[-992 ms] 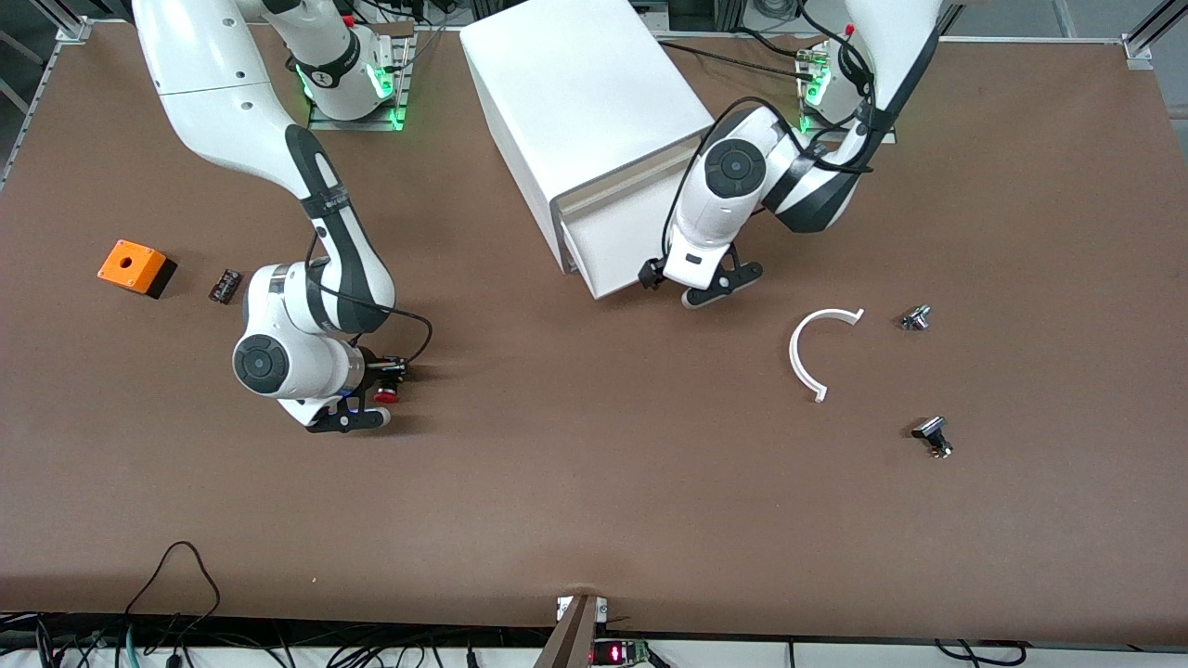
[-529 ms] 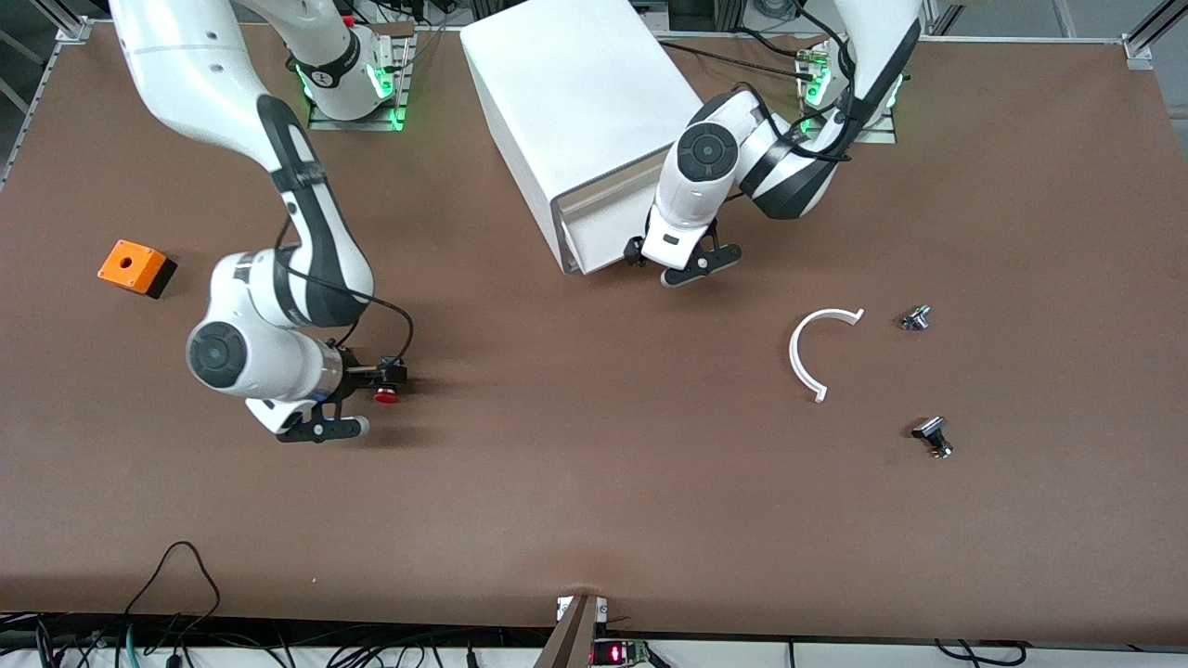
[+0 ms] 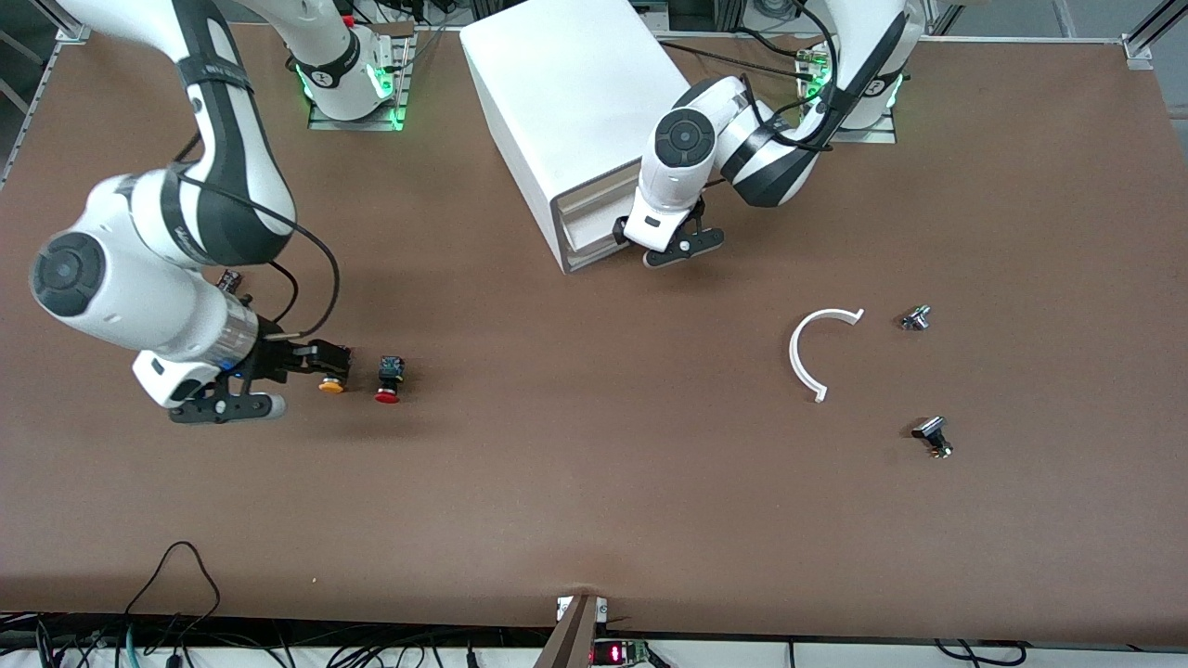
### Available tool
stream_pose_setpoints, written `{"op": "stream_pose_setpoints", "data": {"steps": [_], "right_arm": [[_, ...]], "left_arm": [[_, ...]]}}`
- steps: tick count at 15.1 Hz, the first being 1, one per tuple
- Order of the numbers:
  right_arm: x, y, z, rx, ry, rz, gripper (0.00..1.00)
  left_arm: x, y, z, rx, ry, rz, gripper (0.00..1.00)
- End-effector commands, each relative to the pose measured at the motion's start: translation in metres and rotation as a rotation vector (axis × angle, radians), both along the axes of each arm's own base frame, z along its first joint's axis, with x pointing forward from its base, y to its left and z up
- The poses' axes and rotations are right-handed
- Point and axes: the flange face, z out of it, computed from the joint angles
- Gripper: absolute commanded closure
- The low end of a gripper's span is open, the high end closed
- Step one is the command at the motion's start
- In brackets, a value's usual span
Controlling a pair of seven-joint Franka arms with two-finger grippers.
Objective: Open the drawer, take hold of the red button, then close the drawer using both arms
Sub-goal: 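Place the red button beside the yellow button with the right gripper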
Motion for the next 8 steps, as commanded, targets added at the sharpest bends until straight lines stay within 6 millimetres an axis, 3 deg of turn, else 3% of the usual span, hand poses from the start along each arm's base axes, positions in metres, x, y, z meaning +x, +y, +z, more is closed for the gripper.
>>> {"op": "stream_pose_setpoints", "data": {"steps": [1, 3, 7, 8], "right_arm": [[-0.020, -0.023, 0.034, -0.035, 0.038, -0.038, 0.01], [-0.037, -0.032, 0.070, -0.044, 0.044, -0.032, 0.01], [-0.067, -0.054, 0.119, -0.057, 0.076, -0.081, 0.00], [-0.075, -0.052, 0.131, -0.053, 0.074, -0.073, 0.01]], "left_arm": [[-0.019, -0.007, -0.002, 0.006, 0.053, 0.002, 0.01], [-0.022, -0.008, -0.002, 0.016, 0.066, -0.003, 0.01], [-0.026, -0.013, 0.001, 0.015, 0.074, -0.006, 0.01], [-0.026, -0.013, 0.001, 0.016, 0.075, -0.008, 0.01]]}}
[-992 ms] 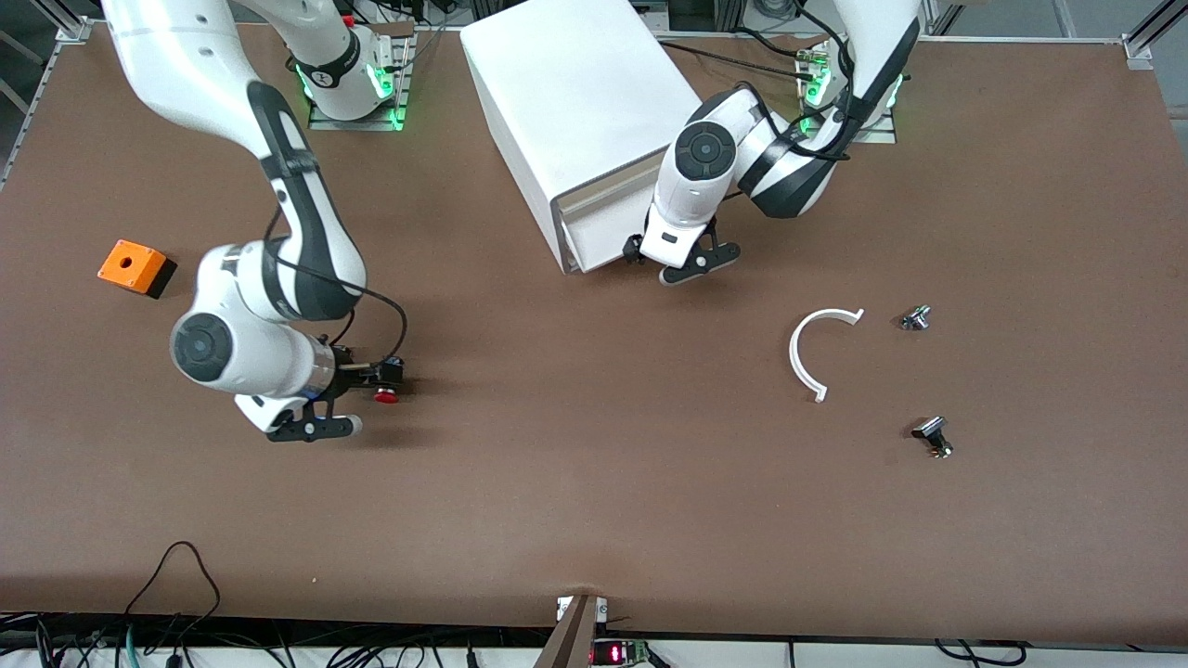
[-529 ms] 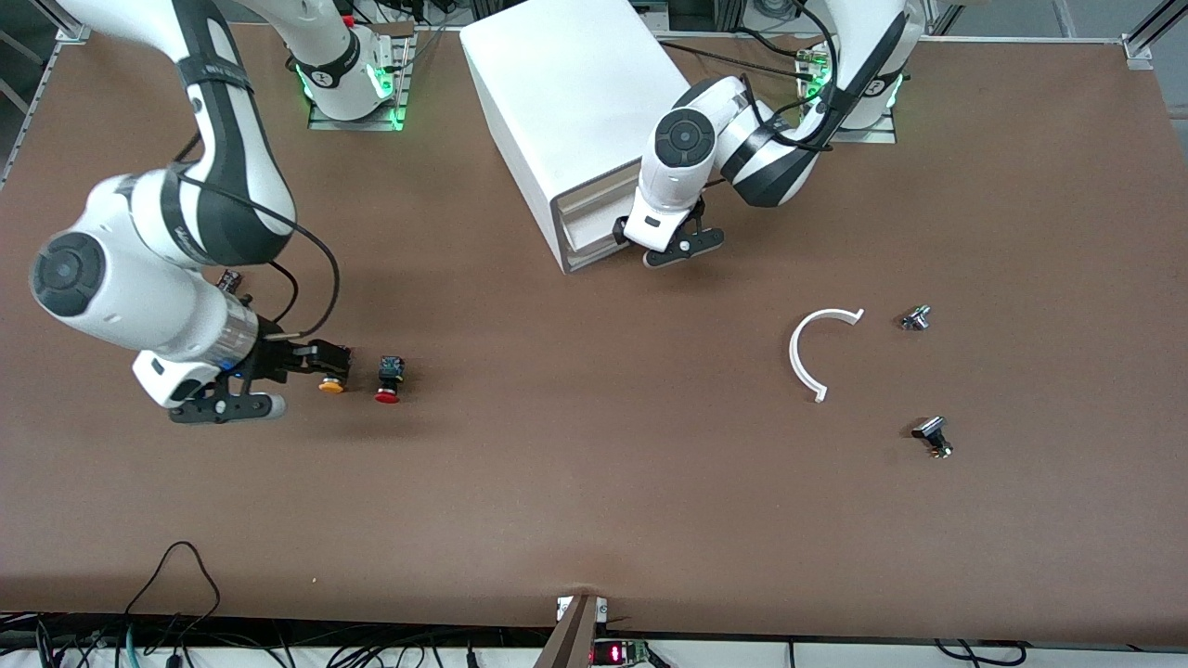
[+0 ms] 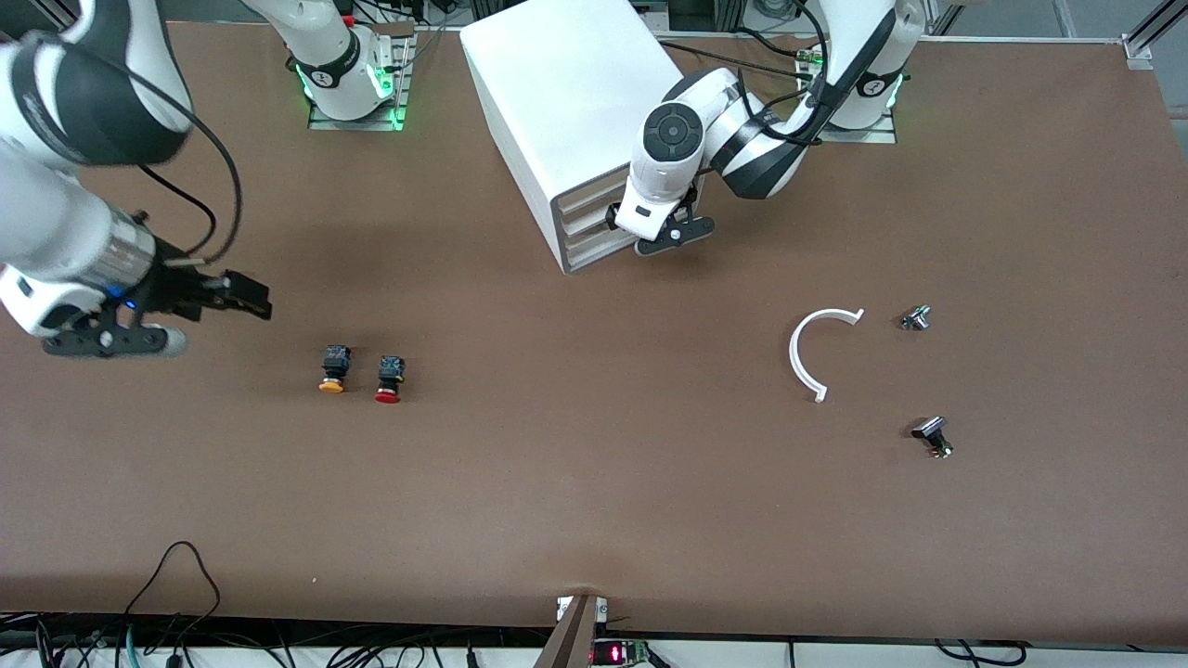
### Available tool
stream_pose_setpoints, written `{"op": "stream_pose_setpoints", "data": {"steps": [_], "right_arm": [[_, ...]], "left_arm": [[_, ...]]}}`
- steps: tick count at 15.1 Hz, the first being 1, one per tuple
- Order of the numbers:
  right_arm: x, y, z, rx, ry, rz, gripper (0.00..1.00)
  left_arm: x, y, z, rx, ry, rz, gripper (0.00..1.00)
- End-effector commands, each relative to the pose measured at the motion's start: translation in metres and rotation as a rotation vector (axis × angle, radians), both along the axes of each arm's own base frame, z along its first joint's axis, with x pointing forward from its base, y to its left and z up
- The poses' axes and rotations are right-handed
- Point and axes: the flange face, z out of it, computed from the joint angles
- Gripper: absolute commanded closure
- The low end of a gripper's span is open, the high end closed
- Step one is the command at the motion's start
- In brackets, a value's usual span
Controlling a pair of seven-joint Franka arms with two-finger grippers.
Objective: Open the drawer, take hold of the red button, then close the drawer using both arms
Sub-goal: 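Place the red button beside the yellow button with the right gripper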
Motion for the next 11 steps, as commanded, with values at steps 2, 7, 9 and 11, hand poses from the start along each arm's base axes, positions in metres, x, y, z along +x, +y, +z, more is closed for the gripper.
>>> {"op": "stream_pose_setpoints", "data": {"steps": [2, 7, 9, 11], "right_arm": [[-0.040, -0.005, 0.040, -0.014, -0.009, -0.020, 0.00], [-0.066, -0.006, 0.069, -0.034, -0.018, -0.018, 0.00], [-0.074, -0.005, 0.080, -0.049, -0.023, -0.047, 0.00], [-0.086, -0.003, 0.088, -0.070, -0.034, -0.092, 0.00]], "left_arm": [[-0.008, -0.003, 0.002, 0.008, 0.028, 0.000, 0.01], [-0.007, -0.004, 0.008, 0.003, 0.020, 0.000, 0.00], [0.001, -0.003, 0.015, 0.000, 0.020, 0.003, 0.01], [0.019, 0.005, 0.032, 0.020, 0.041, 0.013, 0.00]]}}
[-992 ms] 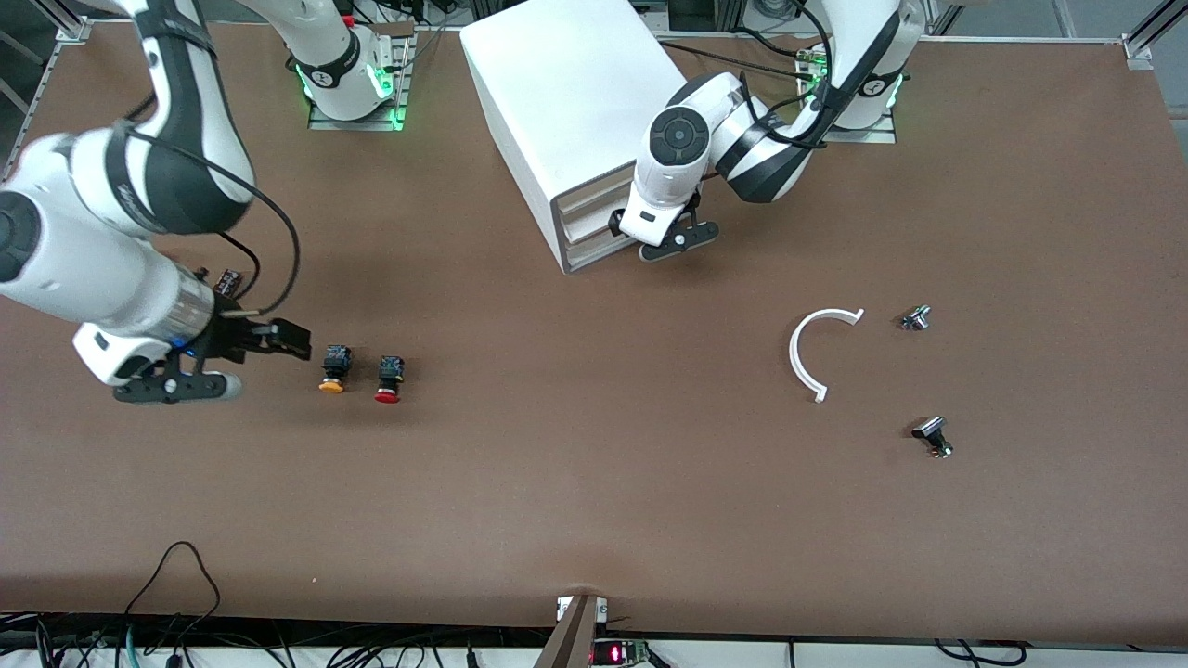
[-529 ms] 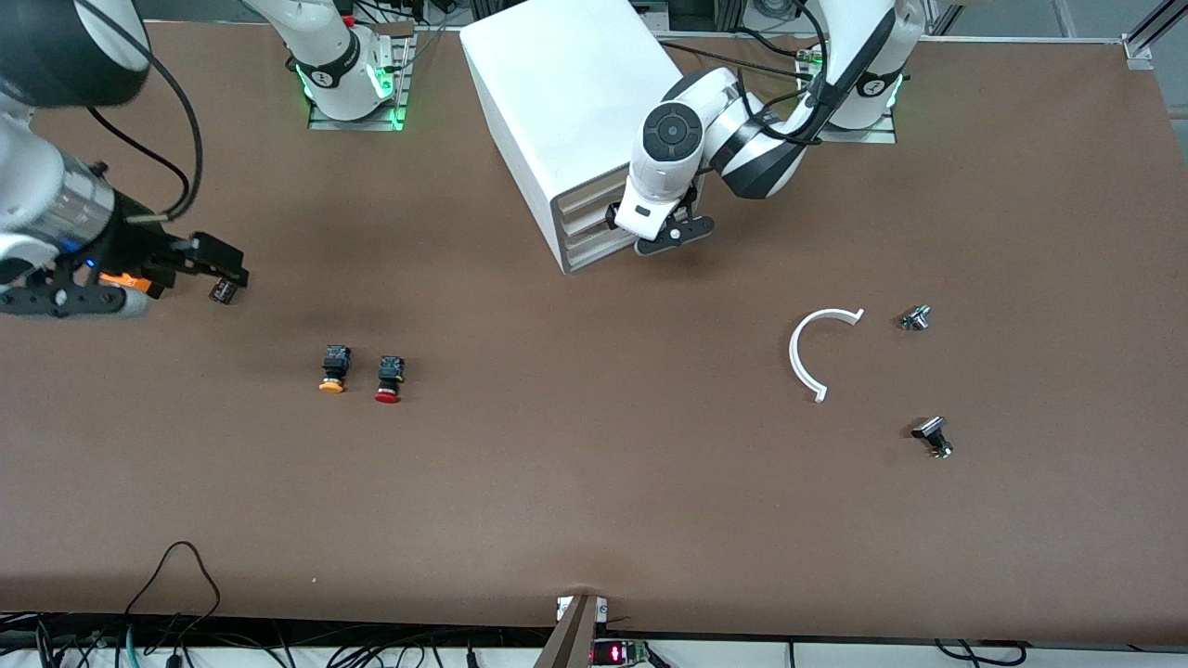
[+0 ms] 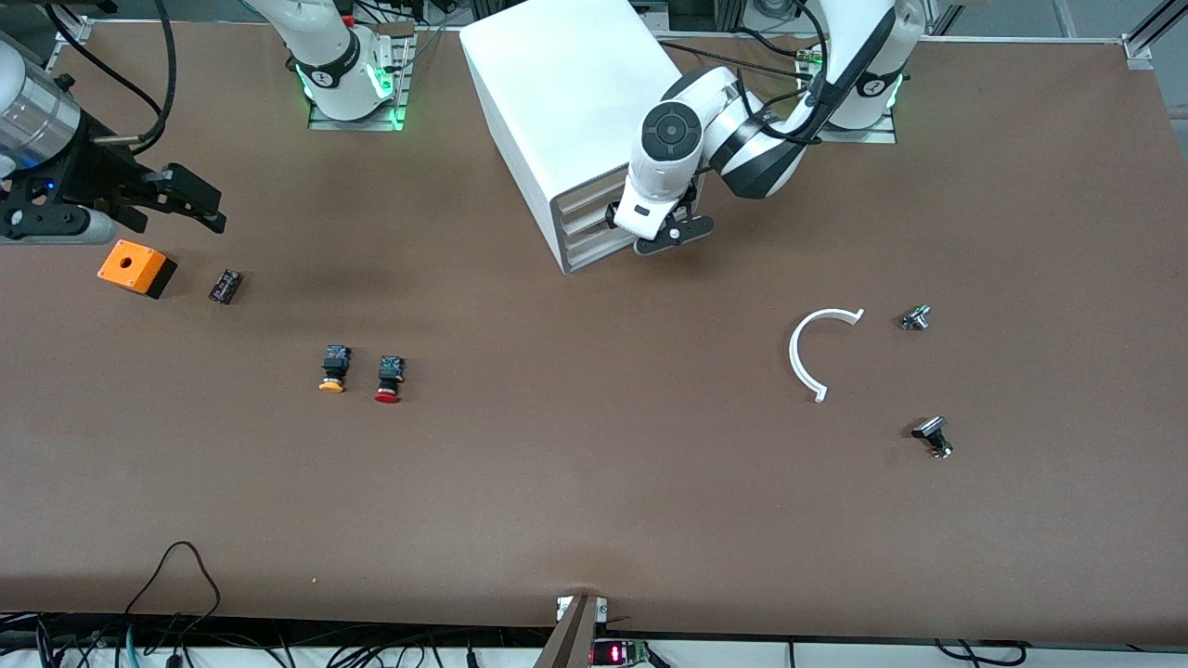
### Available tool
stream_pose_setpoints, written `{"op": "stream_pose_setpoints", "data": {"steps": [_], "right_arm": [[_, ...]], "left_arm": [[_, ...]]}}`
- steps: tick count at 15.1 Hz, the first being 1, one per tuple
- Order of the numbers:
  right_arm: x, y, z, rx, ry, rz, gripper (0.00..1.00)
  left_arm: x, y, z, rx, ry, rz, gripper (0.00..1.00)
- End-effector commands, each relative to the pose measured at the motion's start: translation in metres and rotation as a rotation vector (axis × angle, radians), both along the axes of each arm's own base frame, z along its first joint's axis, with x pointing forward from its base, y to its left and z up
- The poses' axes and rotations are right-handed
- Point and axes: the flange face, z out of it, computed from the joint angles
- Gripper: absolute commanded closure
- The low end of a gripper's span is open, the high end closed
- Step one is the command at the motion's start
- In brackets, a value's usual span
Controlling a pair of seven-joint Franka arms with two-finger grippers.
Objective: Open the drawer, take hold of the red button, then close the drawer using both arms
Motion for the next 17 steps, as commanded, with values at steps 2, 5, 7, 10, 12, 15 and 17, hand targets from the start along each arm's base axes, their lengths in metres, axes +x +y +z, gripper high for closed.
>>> {"op": "stream_pose_setpoints", "data": {"steps": [2, 5, 7, 10, 12, 15, 17], "right_arm": [[-0.030, 0.001, 0.014, -0.043, -0.032, -0.046, 0.00], [-0.044, -0.002, 0.007, -0.045, -0.080, -0.045, 0.00], [-0.045, -0.004, 0.006, -0.042, -0.067, -0.034, 0.00], [-0.024, -0.008, -0.005, -0.029, -0.067, -0.021, 0.00], [-0.001, 0.000, -0.001, -0.024, -0.075, -0.014, 0.00], [0.018, -0.006, -0.004, -0.018, -0.076, -0.023, 0.00], [0.017, -0.007, -0.002, -0.022, -0.077, -0.029, 0.00]], "left_arm": [[0.043, 0.018, 0.050, 0.018, 0.039, 0.000, 0.00], [0.086, 0.059, 0.073, 0.002, 0.012, -0.054, 0.00], [0.111, 0.098, 0.095, 0.014, -0.043, -0.120, 0.00], [0.149, 0.154, 0.132, 0.024, -0.069, -0.220, 0.00], [0.173, 0.195, 0.162, 0.009, -0.079, -0.267, 0.00], [0.201, 0.257, 0.209, -0.027, -0.097, -0.344, 0.00], [0.205, 0.288, 0.236, -0.035, -0.121, -0.400, 0.00]]}}
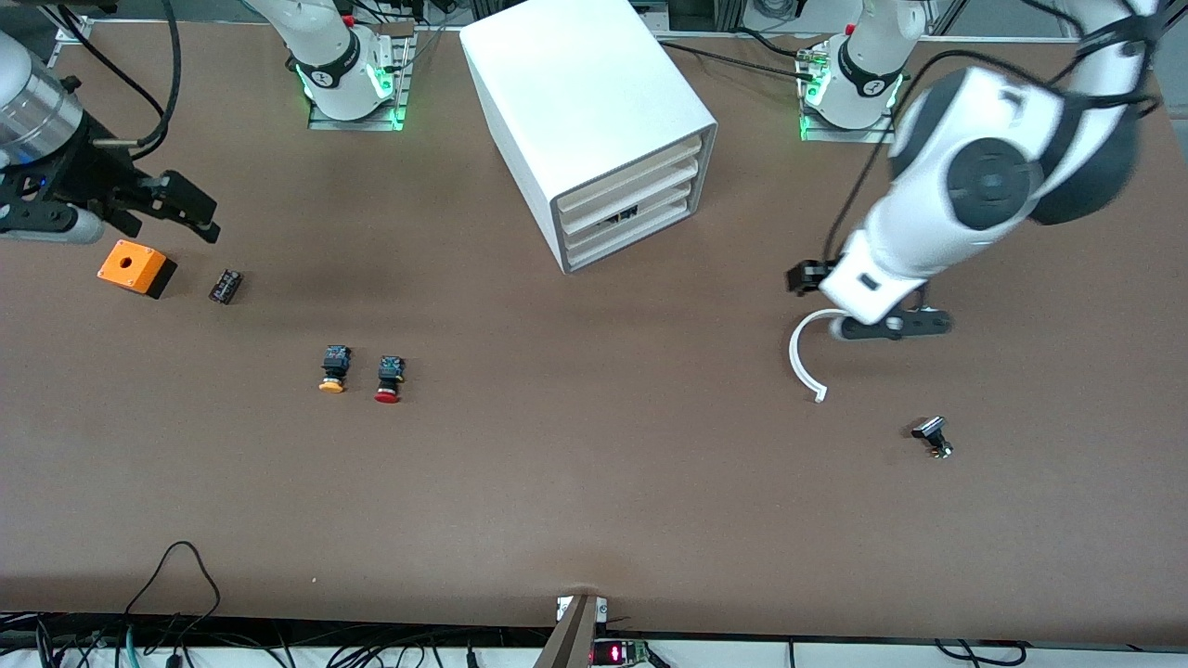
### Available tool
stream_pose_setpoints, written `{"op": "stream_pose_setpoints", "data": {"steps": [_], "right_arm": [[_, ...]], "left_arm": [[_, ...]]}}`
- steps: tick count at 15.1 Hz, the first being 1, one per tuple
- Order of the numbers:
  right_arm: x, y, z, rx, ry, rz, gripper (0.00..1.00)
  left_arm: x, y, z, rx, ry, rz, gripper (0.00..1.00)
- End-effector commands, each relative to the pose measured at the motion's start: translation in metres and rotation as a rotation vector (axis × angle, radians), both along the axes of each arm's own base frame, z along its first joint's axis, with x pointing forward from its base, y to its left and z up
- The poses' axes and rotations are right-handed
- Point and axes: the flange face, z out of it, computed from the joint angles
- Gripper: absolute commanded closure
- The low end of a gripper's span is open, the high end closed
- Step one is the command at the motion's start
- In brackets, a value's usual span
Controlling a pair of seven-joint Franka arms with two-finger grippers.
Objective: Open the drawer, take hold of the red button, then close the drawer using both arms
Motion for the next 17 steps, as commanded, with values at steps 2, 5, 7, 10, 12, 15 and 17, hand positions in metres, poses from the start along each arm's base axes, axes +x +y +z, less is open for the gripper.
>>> {"op": "stream_pose_setpoints", "data": {"steps": [2, 5, 7, 10, 12, 15, 17], "right_arm": [[0.001, -0.001, 0.012, -0.016, -0.001, 0.020, 0.00], [-0.002, 0.004, 0.015, -0.016, 0.002, 0.040, 0.00], [-0.004, 0.004, 0.013, -0.034, 0.014, 0.073, 0.00], [-0.006, 0.002, 0.017, -0.041, 0.012, 0.073, 0.00], [-0.006, 0.001, 0.017, -0.041, 0.012, 0.073, 0.00], [-0.004, 0.000, 0.026, -0.041, -0.008, 0.069, 0.00], [-0.003, -0.002, 0.029, -0.040, -0.012, 0.068, 0.00]], "left_arm": [[-0.006, 0.052, 0.060, 0.034, -0.068, -0.116, 0.00], [-0.021, 0.092, 0.099, 0.051, -0.128, -0.229, 0.00], [-0.028, 0.117, 0.119, 0.027, -0.159, -0.237, 0.00], [-0.050, 0.129, 0.137, 0.033, -0.235, -0.185, 0.00], [-0.056, 0.131, 0.143, 0.032, -0.257, -0.157, 0.00], [-0.054, 0.136, 0.140, 0.029, -0.253, -0.143, 0.00], [-0.053, 0.144, 0.140, 0.030, -0.248, -0.129, 0.00]]}}
